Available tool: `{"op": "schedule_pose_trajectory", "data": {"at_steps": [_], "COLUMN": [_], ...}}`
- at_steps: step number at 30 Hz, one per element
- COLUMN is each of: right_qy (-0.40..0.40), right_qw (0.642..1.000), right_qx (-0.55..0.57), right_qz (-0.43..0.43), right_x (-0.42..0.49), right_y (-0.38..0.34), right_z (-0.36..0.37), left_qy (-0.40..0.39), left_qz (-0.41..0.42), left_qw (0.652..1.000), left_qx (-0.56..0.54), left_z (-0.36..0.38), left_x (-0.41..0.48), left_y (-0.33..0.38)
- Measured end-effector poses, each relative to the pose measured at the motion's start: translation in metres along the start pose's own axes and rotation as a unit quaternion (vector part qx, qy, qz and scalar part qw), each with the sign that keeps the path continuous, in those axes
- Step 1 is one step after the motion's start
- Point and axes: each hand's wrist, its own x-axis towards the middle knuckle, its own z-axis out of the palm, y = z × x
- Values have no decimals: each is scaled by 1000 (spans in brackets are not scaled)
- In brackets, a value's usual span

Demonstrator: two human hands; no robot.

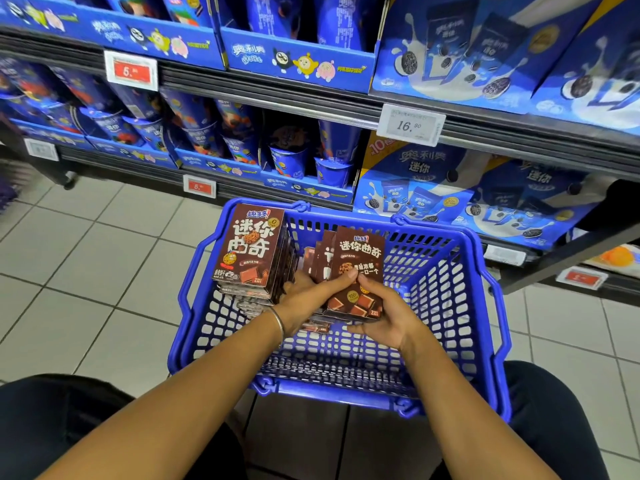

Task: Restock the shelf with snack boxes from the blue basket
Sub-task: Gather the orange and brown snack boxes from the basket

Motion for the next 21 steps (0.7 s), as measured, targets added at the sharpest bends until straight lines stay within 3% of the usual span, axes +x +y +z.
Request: {"op": "schedule_pose_trajectory", "data": {"at_steps": [13,21], "right_qy": [10,7], "right_qw": [998,991], "right_qx": [65,135], "right_qz": [-4,-7], "right_x": [1,-2], "right_y": [4,3], "right_z": [-9,-11], "left_qy": [-34,33], "left_qz": [18,-3], "left_qw": [998,998], "left_qx": [-53,48], "left_z": [9,6], "left_x": [-5,-4], "left_y": [-1,0]}}
